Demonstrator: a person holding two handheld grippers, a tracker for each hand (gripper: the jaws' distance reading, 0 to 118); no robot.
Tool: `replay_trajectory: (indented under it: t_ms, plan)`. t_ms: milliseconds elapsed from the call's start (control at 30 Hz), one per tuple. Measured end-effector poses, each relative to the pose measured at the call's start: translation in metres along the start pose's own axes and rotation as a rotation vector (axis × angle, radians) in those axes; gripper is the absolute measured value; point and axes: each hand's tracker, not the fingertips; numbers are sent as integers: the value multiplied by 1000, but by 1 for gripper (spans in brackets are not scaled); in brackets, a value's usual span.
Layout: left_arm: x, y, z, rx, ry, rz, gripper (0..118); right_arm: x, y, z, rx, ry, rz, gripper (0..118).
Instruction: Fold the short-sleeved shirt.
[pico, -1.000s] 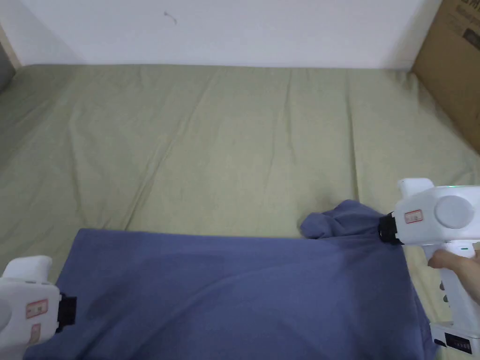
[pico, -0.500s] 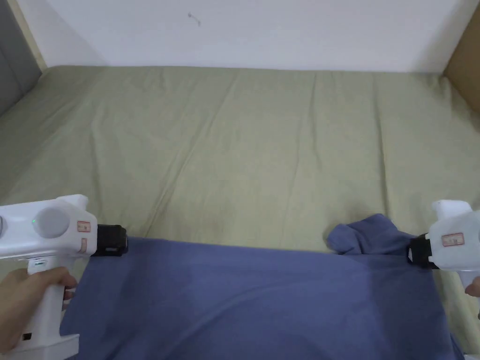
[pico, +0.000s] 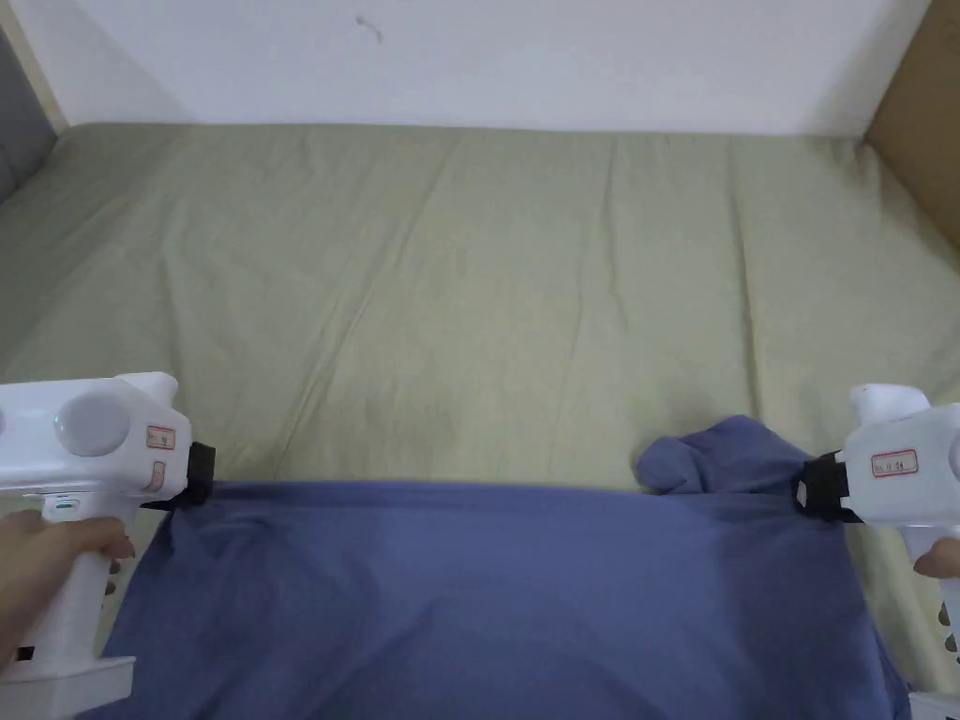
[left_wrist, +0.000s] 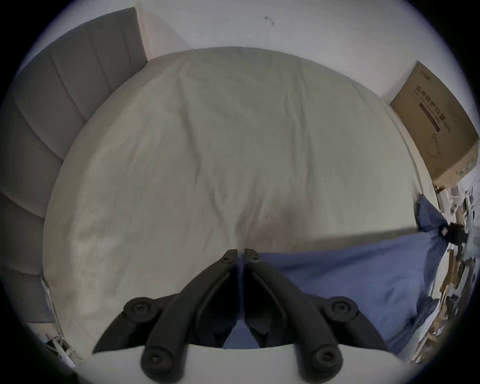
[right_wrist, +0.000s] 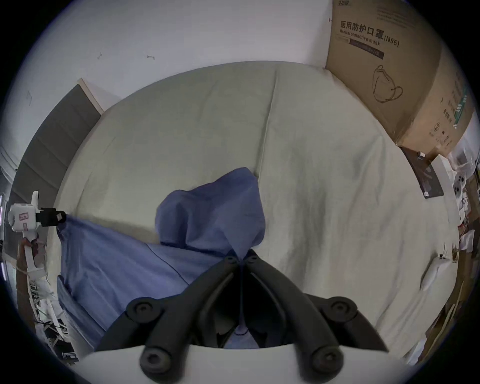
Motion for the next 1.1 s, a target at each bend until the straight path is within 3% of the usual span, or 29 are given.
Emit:
replay_trajectory:
  t_ms: [233,400,567,767,833,933,967,1000,1033,1067,1100]
  plan:
    - [-12,-35,103,122,-24,-27,2,2,-22,69,78,32,-2,0]
    - [-14,-102,166,162,-28,-62,2,2,-81,129,118,51,2,0]
    - [-23,-186,180,102,-16,-77,2,7,-163,157,72,79,8,0]
    - [-31,-265,152,-15,-20,-33,3,11,-254,133,-85,59,-4,0]
    - [-34,-274,136,-32,-15,-26,17,12,-269,121,-82,61,-14,0]
    - [-35,-277,129,-38,7,8,30,19,-270,112,-70,53,-44,10]
    - [-37,-275,131,-32,18,11,44,17,-268,115,-57,45,-45,28]
    - [-39,-274,134,-26,22,14,70,16,-266,118,-43,34,-38,57]
    - [-41,-272,136,-18,21,19,89,13,-263,122,-27,23,-28,69]
    - [-43,-268,141,-5,14,25,100,11,-258,128,-8,12,-16,70]
    - [-43,-266,150,31,4,40,102,8,-252,132,0,4,-8,70]
